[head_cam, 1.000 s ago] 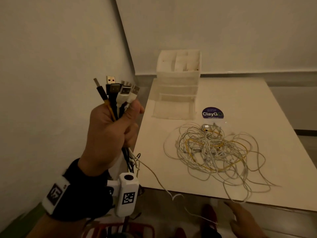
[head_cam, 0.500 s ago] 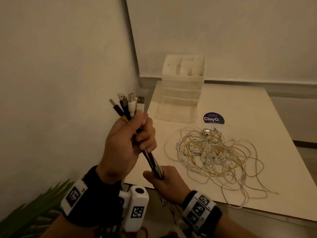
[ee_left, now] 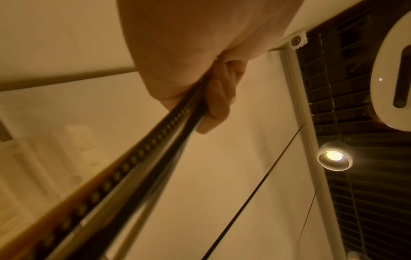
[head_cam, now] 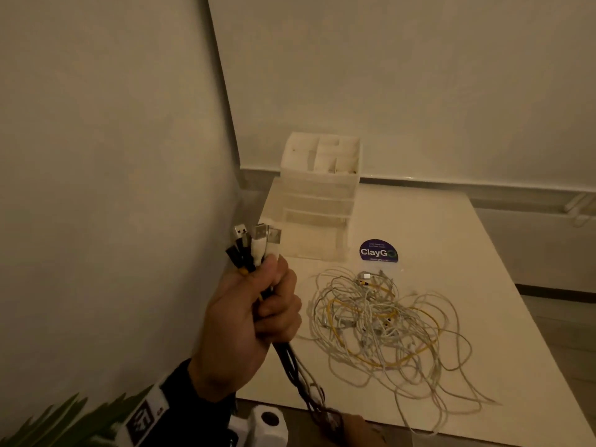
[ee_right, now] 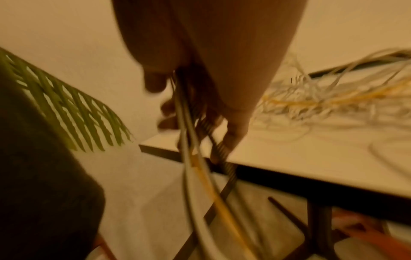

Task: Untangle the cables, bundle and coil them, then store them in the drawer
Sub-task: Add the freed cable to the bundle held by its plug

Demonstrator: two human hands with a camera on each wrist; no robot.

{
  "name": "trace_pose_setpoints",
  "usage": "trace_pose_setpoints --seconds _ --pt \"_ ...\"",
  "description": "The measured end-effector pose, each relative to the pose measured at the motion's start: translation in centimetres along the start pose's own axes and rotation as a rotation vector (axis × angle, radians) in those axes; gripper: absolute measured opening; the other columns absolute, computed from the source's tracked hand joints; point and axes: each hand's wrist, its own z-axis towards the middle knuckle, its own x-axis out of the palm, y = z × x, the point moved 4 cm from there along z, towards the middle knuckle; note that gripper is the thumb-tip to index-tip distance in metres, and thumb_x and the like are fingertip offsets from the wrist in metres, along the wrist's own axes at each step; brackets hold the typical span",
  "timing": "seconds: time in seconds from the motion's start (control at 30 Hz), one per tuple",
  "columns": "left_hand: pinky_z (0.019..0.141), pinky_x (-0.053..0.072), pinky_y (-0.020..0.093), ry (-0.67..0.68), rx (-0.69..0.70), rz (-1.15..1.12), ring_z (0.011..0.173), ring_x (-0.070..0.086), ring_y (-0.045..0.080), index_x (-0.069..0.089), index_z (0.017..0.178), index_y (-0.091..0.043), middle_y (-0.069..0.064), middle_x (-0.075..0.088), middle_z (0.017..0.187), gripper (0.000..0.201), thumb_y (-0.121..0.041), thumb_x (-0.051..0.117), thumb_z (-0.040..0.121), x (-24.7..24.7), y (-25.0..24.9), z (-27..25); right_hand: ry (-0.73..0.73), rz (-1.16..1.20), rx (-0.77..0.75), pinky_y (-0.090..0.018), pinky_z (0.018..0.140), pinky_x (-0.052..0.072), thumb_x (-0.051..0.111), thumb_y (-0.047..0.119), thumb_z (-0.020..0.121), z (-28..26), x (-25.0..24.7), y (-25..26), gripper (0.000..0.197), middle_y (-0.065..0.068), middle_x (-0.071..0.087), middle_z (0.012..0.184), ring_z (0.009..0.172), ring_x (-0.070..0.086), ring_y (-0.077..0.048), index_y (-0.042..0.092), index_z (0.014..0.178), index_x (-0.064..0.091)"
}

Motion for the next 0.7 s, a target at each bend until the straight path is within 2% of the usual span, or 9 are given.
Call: trace_pose_setpoints --seconds 0.07,0.13,0.2,0.3,0.4,0.5,0.6,0.67,0.7 --pt "0.039 0.016 0.022 -0.019 -0.021 0.002 0.040 0.016 0.009 0.037 0.069 -0.014 -0.001 0.025 0.053 0.042 -0.034 0.072 0.081 -0.2 0.5 0.4 0.095 0.010 -0.052 -0.018 0.098 0.041 0.051 0.057 0.085 -1.3 -2.9 0.1 0.038 0.011 0.052 0.118 0.109 0.053 -0.005 0.043 0.120 0.046" --pt "0.039 0.015 0.022 -0.035 -0.025 -0.003 0.040 0.015 0.009 0.038 0.068 -0.013 -0.002 0.026 0.052 0.042 -0.034 0.071 0.081 -0.3 0.8 0.6 0.115 0.020 -0.083 -0.018 0.088 0.047 0.056 0.026 0.090 -2.8 -7.7 0.4 0.037 0.013 0.055 0.121 0.100 0.055 -0.002 0.038 0.124 0.048" --pt "0.039 0.015 0.022 -0.063 -0.028 -0.005 0.040 0.015 0.009 0.039 0.068 -0.013 -0.003 0.029 0.052 0.041 -0.034 0.071 0.081 -0.6 1.4 0.8 -0.035 -0.033 -0.103 -0.020 0.079 0.052 0.055 0.009 0.086 -3.2 -13.4 0.0 0.037 0.012 0.065 0.106 0.088 0.062 -0.002 0.032 0.115 0.059" --pt "0.039 0.015 0.022 -0.115 -0.026 0.008 0.040 0.015 0.009 0.042 0.067 -0.013 -0.002 0.028 0.052 0.041 -0.035 0.073 0.080 -1.0 2.1 1.1 -0.328 -0.172 -0.068 -0.023 0.075 0.052 0.057 0.009 0.089 -0.4 -21.2 -1.1 0.024 0.013 0.070 0.091 0.075 0.064 -0.003 0.030 0.097 0.064" --pt "0.039 0.015 0.022 -0.183 -0.017 0.018 0.039 0.017 0.008 0.044 0.067 -0.012 -0.003 0.031 0.051 0.039 -0.035 0.073 0.079 -1.6 2.5 1.6 -0.503 -0.215 0.061 -0.032 0.082 0.050 0.056 0.010 0.092 4.7 -26.7 -3.9 0.018 -0.003 0.072 0.099 0.083 0.065 -0.018 0.020 0.101 0.068" --pt "0.039 0.016 0.020 -0.267 -0.007 0.040 0.038 0.020 0.007 0.045 0.067 -0.012 -0.003 0.030 0.051 0.040 -0.035 0.075 0.077 -2.1 2.7 2.2 -0.542 -0.190 0.266 -0.041 0.093 0.051 0.058 0.013 0.092 9.7 -29.1 -7.9 0.023 -0.014 0.067 0.115 0.099 0.064 -0.031 0.009 0.113 0.067" --pt "0.039 0.018 0.018 -0.362 -0.004 0.079 0.036 0.023 0.006 0.046 0.066 -0.013 -0.003 0.030 0.049 0.040 -0.036 0.077 0.073 -2.7 2.7 2.9 -0.508 -0.140 0.390 -0.040 0.094 0.049 0.061 0.023 0.091 13.1 -28.8 -10.4 0.033 -0.019 0.062 0.123 0.107 0.059 -0.036 0.006 0.120 0.062" --pt "0.039 0.018 0.021 -0.403 0.009 0.082 0.037 0.025 0.006 0.047 0.066 -0.013 -0.002 0.031 0.050 0.038 -0.035 0.076 0.074 -3.1 2.6 3.1 -0.482 -0.138 0.413 -0.041 0.090 0.050 0.058 0.024 0.093 14.5 -27.9 -11.0 0.028 -0.019 0.063 0.113 0.100 0.060 -0.036 0.004 0.112 0.063" --pt "0.040 0.018 0.022 -0.419 0.015 0.081 0.038 0.026 0.007 0.047 0.066 -0.013 -0.002 0.032 0.051 0.037 -0.035 0.076 0.075 -3.2 2.7 3.4 -0.476 -0.157 0.422 -0.042 0.087 0.052 0.056 0.022 0.093 15.2 -27.7 -11.3 0.023 -0.018 0.064 0.102 0.092 0.060 -0.035 0.004 0.104 0.064"
